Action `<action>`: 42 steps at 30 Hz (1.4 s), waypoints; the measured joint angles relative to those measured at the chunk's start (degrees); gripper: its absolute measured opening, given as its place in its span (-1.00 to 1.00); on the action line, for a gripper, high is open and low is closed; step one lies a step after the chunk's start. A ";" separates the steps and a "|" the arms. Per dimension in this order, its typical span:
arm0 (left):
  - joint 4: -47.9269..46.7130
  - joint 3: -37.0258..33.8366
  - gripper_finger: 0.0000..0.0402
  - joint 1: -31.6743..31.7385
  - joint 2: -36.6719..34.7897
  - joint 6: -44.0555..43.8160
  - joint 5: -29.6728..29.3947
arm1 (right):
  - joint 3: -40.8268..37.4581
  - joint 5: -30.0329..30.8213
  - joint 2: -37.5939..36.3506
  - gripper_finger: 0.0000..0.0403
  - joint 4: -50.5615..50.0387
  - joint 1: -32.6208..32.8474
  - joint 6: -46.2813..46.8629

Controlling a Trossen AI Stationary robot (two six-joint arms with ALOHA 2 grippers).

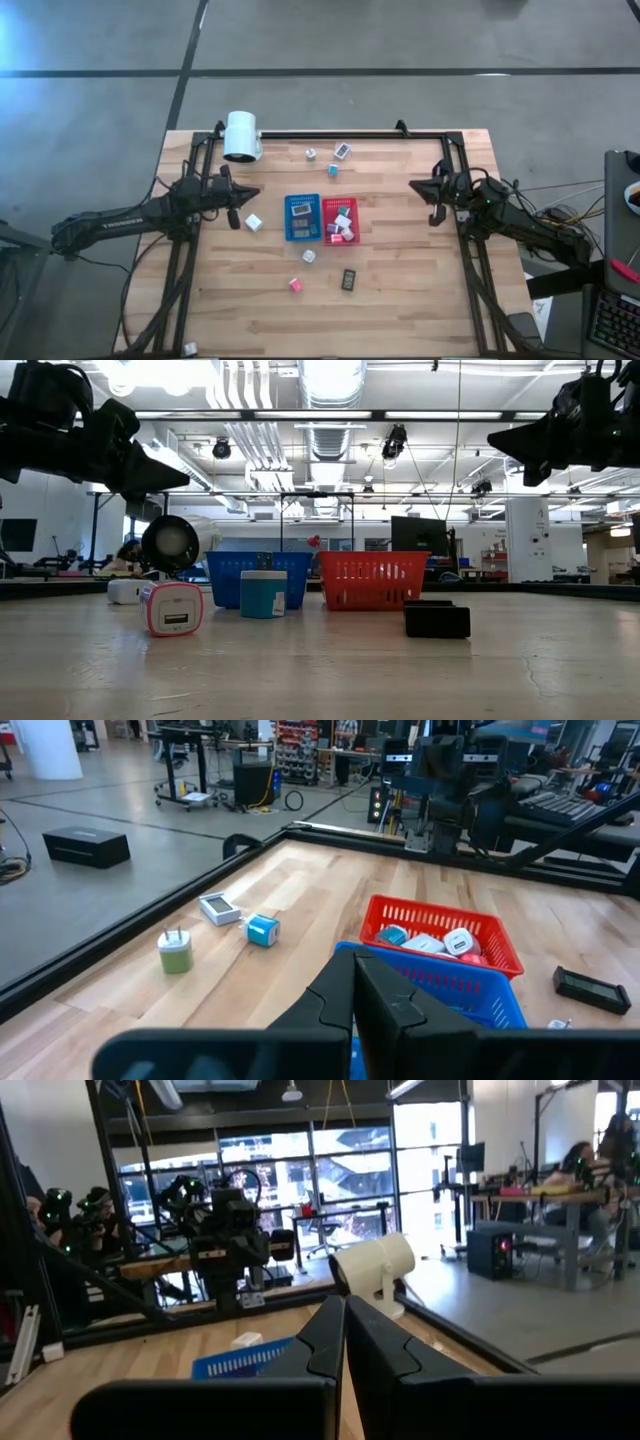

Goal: Pick & Place Office items
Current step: Put the blue charger adapter into the red bin

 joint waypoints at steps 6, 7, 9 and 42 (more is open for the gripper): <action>-0.23 -0.03 -0.95 0.00 0.01 -0.39 0.27 | 0.00 0.16 3.13 -0.94 1.29 0.30 -0.88; -0.23 -0.14 -0.95 0.00 0.07 -0.37 0.29 | 0.00 0.17 3.76 -0.94 1.87 0.30 -1.02; -0.21 -0.49 -0.95 0.00 0.27 0.48 0.28 | 0.00 0.17 4.97 -0.94 3.00 0.30 -1.03; 1.05 -0.96 -0.98 -0.04 0.28 1.30 -2.62 | 0.00 0.00 13.85 -0.94 11.32 0.30 -1.20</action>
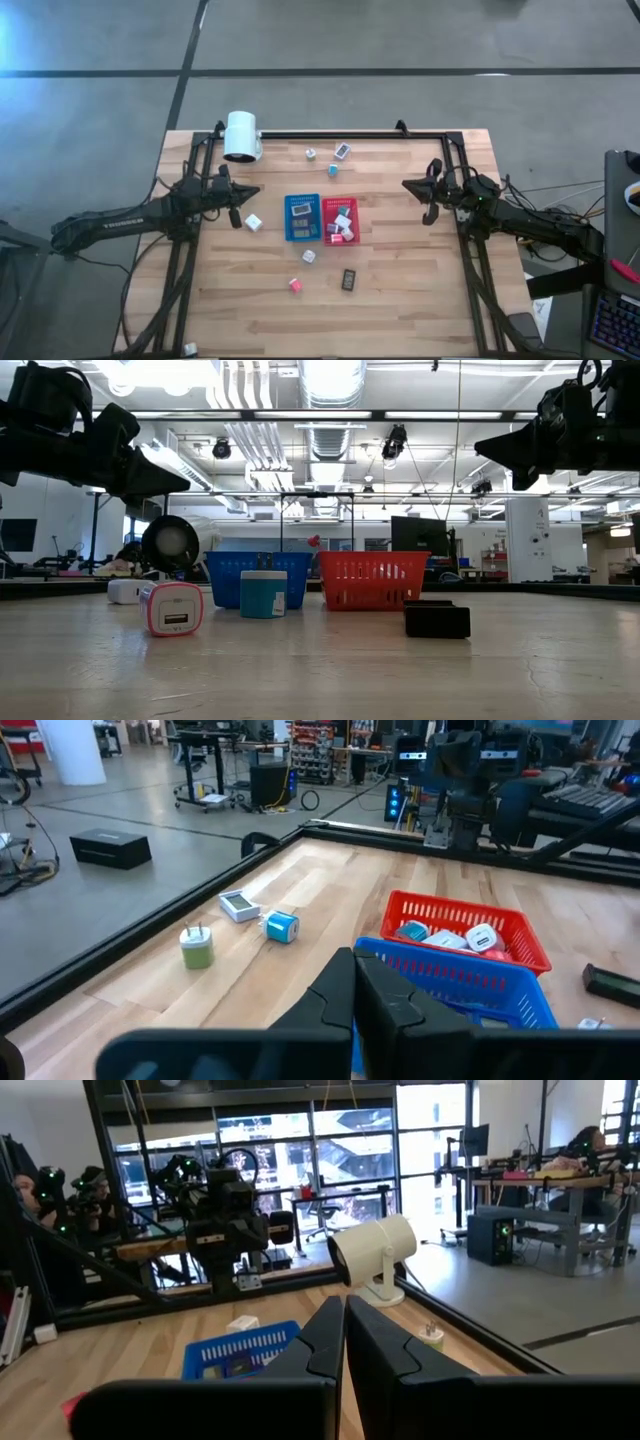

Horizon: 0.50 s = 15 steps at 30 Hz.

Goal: Pick & Place Office items
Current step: Put the blue charger adapter into the red bin

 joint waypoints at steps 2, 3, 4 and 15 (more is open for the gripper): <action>0.00 0.00 -0.95 0.00 0.00 -0.17 0.00 | 0.00 0.01 0.07 -0.94 -0.02 0.00 0.21; 0.00 0.00 -0.94 0.00 -0.01 -0.17 0.00 | 0.00 0.00 0.07 -0.94 -0.03 0.00 0.24; 0.00 0.00 -0.94 0.00 0.00 -0.17 0.00 | 0.00 0.00 0.07 -0.94 -0.02 0.00 0.25; 0.02 0.00 -0.92 0.00 -0.02 -0.17 -0.02 | 0.00 0.02 0.02 -0.94 -0.02 0.76 0.19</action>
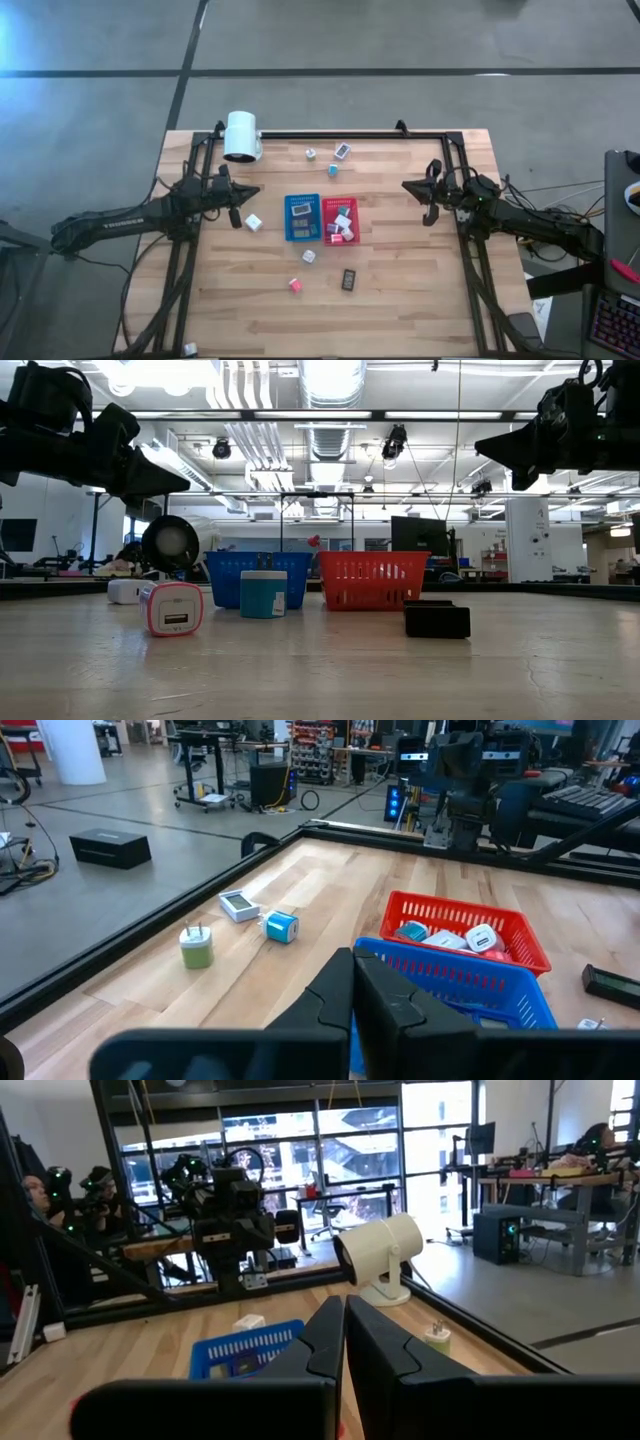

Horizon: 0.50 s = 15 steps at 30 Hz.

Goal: Pick & Place Office items
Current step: Put the blue charger adapter into the red bin

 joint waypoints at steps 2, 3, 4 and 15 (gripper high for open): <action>0.00 0.00 -0.92 0.00 0.01 -0.01 0.00 | 0.00 0.00 0.00 -0.94 0.27 0.00 -0.21; 0.00 0.00 -0.92 0.00 0.02 -0.14 0.00 | 0.00 0.02 0.02 -0.94 0.45 0.00 -0.23; 0.00 0.00 -0.92 0.00 0.02 -0.49 0.00 | 0.00 0.02 0.02 -0.94 0.66 0.00 -0.24; 0.17 -0.01 -0.95 0.00 0.02 -0.51 -0.02 | 0.00 -0.29 0.04 -0.94 0.68 0.00 -0.20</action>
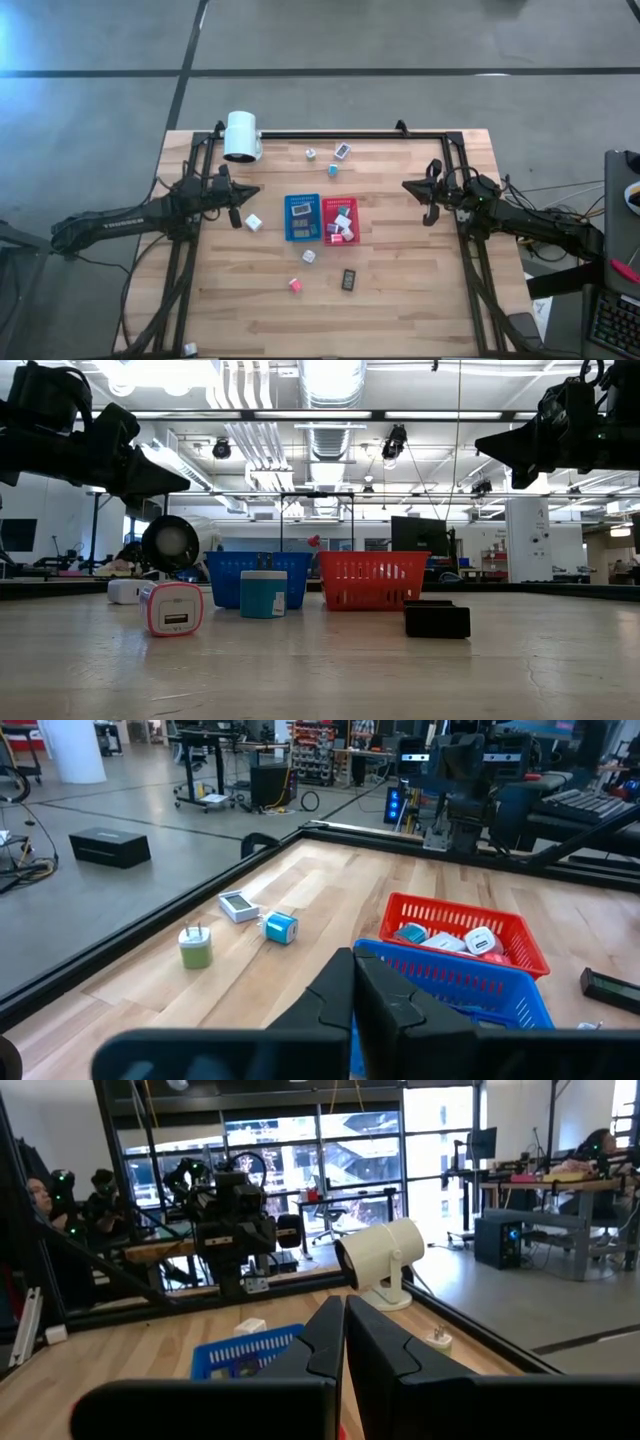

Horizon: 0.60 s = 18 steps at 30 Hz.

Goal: Pick & Place Office items
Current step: Put the blue charger adapter into the red bin

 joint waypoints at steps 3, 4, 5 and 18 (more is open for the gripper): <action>-0.01 0.00 -0.98 0.00 0.00 0.05 0.00 | 0.00 0.00 0.00 -0.94 0.02 0.00 0.00; -0.02 0.00 -0.98 0.00 0.00 0.07 0.00 | 0.00 0.00 0.00 -0.94 0.02 0.00 0.00; -0.02 -0.01 -0.98 0.00 0.00 0.08 0.00 | 0.00 0.00 0.00 -0.94 0.02 0.00 -0.02; 0.25 -0.01 -0.97 -0.02 -0.02 -0.80 0.35 | 0.48 -0.04 3.09 -0.94 4.41 3.36 4.40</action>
